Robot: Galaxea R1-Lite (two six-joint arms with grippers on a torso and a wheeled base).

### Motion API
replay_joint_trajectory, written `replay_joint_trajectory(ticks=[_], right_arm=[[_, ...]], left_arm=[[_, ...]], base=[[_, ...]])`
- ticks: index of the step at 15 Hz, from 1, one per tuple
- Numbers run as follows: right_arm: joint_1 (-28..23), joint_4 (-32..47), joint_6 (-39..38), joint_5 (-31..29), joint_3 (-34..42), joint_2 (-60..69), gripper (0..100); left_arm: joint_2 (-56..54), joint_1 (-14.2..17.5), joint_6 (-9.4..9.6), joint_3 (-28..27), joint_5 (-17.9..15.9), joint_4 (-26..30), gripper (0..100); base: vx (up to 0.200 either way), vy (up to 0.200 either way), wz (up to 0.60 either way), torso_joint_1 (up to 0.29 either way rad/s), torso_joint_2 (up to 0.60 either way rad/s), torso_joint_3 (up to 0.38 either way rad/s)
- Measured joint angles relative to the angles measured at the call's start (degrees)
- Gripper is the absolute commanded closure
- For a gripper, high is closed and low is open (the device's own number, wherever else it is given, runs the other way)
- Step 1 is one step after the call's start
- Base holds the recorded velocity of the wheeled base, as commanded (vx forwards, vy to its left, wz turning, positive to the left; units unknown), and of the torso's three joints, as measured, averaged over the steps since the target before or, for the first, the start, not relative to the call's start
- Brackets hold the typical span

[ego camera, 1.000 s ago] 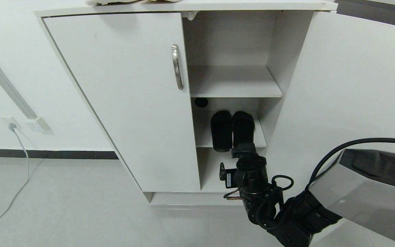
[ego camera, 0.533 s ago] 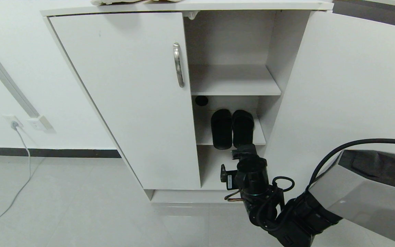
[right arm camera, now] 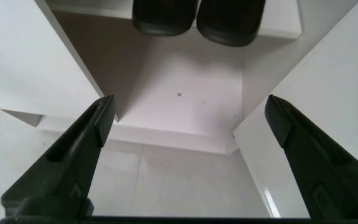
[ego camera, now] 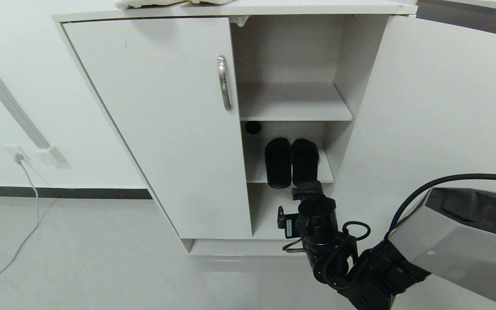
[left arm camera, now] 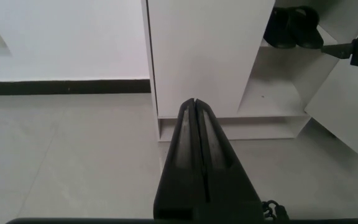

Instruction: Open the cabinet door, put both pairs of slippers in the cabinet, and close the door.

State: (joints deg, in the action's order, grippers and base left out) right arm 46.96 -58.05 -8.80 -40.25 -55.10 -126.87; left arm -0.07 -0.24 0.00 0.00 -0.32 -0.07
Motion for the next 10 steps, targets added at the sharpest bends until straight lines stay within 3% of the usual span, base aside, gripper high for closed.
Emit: replay_joint_trajectory(ticks=[10], right_arm=[[0.06, -0.02, 0.05, -0.01, 0.41, 0.1, 0]], left_arm=[[0.0, -0.02, 0.0, 0.0, -0.04, 0.0, 100]], base=[[0.0, 0.0, 0.0, 0.001, 0.0, 0.187]])
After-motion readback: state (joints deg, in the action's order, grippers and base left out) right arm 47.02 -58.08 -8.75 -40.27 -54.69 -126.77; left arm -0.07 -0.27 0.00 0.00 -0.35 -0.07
